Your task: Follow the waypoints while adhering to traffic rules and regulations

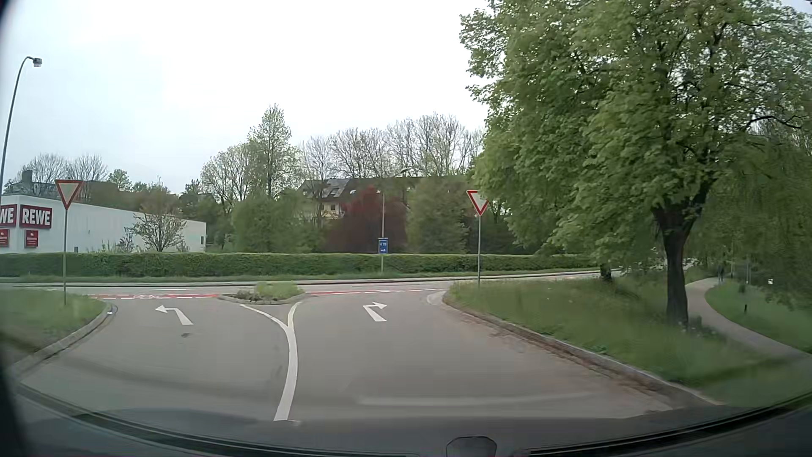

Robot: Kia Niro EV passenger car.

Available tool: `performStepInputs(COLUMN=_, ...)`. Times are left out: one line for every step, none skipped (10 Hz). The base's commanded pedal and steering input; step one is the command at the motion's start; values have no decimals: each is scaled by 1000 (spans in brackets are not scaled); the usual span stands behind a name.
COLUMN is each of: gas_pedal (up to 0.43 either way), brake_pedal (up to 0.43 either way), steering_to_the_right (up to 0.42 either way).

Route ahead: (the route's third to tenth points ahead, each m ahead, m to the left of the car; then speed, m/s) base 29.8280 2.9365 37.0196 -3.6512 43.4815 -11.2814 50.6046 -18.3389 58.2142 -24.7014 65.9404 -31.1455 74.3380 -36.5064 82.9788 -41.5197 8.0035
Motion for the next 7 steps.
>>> performStepInputs(gas_pedal=0, brake_pedal=0, steering_to_the_right=-95)
performStepInputs(gas_pedal=0, brake_pedal=0, steering_to_the_right=-95)
performStepInputs(gas_pedal=0, brake_pedal=0, steering_to_the_right=-95)
performStepInputs(gas_pedal=0, brake_pedal=0, steering_to_the_right=-92)
performStepInputs(gas_pedal=0, brake_pedal=6, steering_to_the_right=-89)
performStepInputs(gas_pedal=0, brake_pedal=6, steering_to_the_right=-85)
performStepInputs(gas_pedal=0, brake_pedal=0, steering_to_the_right=-82)
